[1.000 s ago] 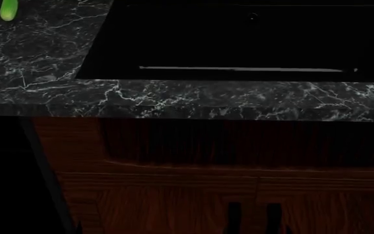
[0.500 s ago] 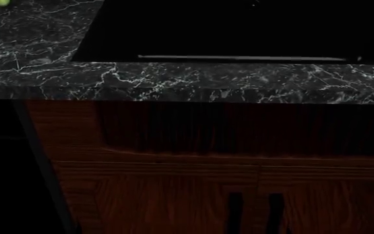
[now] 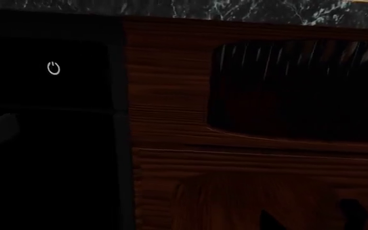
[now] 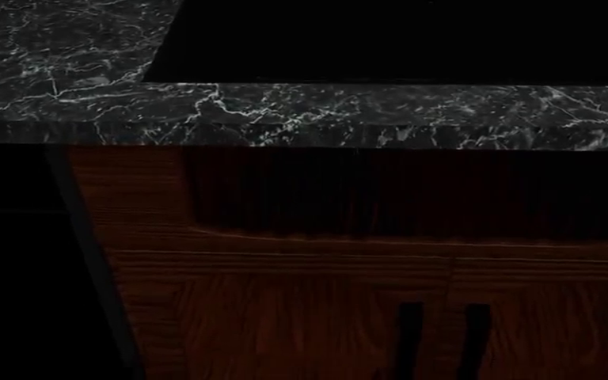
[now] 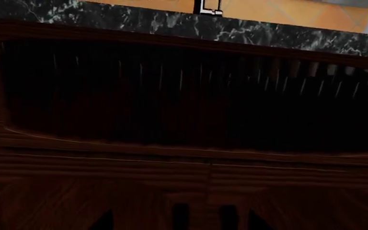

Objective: Open the dishwasher door

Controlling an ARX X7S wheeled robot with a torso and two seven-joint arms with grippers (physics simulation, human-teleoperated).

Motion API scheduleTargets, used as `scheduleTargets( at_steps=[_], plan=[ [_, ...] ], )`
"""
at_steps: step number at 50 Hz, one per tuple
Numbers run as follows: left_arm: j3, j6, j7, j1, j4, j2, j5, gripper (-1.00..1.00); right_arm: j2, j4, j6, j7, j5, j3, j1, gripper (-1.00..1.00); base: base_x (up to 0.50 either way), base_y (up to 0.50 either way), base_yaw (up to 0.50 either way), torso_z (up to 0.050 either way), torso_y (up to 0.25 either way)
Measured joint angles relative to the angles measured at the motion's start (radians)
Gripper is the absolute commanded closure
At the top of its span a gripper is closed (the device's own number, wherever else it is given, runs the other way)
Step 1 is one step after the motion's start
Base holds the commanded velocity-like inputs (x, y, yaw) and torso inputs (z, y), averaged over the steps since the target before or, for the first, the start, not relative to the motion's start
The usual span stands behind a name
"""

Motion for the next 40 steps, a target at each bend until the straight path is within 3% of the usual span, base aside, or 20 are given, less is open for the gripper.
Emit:
scheduleTargets(
  at_steps=[40],
  plan=[
    [0.022, 0.008, -0.034, -0.003, 0.013, -0.031, -0.034, -1.00, 0.032, -0.042, 0.023, 0.040, -0.002, -0.034, 0.001, -1.00, 0.00, 0.50, 0.00, 0.000, 0.000]
  ],
)
